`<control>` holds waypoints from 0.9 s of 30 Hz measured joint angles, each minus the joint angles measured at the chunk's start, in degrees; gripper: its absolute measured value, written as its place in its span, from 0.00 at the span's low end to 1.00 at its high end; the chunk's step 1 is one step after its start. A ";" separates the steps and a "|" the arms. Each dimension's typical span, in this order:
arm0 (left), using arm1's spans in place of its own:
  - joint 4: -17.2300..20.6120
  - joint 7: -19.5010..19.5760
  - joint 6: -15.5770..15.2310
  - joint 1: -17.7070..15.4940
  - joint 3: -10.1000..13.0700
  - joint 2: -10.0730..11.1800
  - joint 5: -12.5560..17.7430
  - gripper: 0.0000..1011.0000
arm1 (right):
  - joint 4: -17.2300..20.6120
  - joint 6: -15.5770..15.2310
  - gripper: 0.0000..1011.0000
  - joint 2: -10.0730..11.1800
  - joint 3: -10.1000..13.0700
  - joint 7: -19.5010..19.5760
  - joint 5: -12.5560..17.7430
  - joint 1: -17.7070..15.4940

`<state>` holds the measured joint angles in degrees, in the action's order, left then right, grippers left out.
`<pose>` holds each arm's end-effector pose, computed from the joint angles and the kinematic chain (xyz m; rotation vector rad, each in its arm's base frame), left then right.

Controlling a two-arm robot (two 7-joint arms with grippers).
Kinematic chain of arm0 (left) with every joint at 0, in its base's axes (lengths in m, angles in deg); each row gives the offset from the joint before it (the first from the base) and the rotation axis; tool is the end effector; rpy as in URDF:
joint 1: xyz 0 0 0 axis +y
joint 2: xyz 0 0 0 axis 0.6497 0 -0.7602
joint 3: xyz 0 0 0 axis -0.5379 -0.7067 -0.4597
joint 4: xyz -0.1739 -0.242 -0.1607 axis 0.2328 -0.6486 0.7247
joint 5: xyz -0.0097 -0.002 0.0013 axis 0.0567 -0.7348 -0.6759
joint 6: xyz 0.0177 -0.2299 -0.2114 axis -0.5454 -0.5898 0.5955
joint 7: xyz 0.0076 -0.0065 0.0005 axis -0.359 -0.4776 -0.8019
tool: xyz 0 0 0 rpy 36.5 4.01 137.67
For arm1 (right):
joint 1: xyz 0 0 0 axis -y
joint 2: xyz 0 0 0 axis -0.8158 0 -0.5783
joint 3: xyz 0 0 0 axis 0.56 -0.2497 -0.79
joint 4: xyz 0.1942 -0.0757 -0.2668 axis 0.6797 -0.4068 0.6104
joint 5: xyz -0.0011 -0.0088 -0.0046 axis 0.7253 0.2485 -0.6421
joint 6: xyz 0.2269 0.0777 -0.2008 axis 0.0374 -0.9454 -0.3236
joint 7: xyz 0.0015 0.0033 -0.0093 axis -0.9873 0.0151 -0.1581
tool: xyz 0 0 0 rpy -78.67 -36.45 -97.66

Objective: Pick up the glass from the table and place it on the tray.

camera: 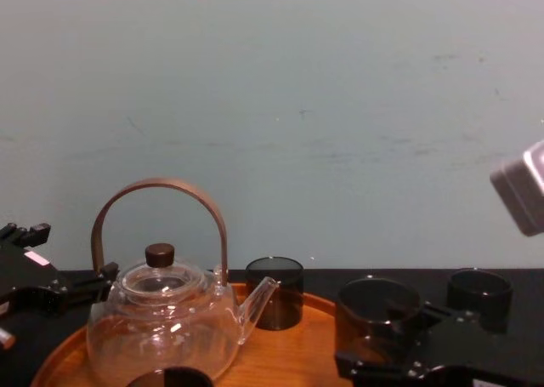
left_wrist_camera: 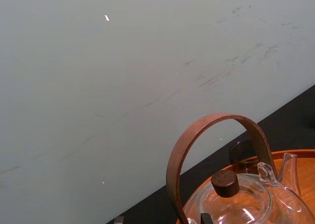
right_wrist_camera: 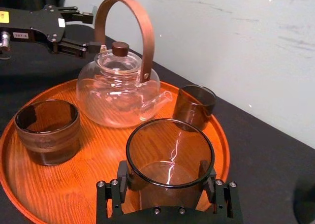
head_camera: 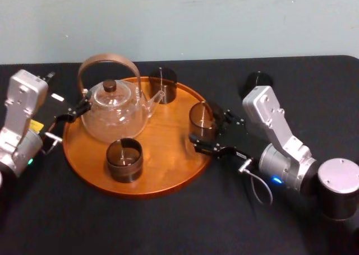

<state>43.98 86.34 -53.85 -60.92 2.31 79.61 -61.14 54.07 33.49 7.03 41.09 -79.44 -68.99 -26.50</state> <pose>0.3699 0.1090 -0.3421 0.3044 -0.2853 1.2478 0.3595 -0.0109 -0.3457 -0.2930 -0.0694 -0.7976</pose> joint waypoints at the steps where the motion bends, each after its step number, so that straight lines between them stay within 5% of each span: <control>1: 0.00 0.00 0.00 0.00 0.00 0.00 0.00 1.00 | -0.21 0.03 0.90 -0.14 -0.14 -0.03 -0.11 0.15; 27: 0.00 0.00 0.00 0.00 0.00 0.00 0.00 1.00 | -7.78 2.64 0.90 -5.18 -4.90 -1.44 -2.54 4.47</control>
<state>43.98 86.34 -53.85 -60.92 2.31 79.61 -61.14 46.29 36.14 1.86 36.19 -80.88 -71.53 -22.03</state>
